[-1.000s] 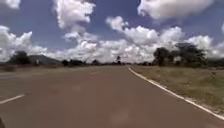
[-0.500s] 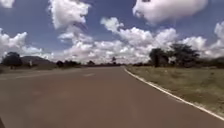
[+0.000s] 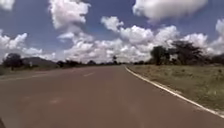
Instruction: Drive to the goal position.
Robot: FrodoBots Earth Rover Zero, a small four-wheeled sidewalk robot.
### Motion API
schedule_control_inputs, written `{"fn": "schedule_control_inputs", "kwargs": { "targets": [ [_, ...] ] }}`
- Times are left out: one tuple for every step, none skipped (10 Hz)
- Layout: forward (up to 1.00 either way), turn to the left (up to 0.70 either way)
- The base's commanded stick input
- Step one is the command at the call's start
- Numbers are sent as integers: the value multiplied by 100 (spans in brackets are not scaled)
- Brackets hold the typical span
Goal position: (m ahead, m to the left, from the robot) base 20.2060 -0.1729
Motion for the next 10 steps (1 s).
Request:
{"fn": "schedule_control_inputs", "kwargs": {
  "targets": [
    [100,0],
    [100,0],
    [100,0],
    [100,0],
    [100,-6],
    [100,-39],
    [100,-40],
    [100,-37],
    [100,-1],
    [100,0]
  ]
}}
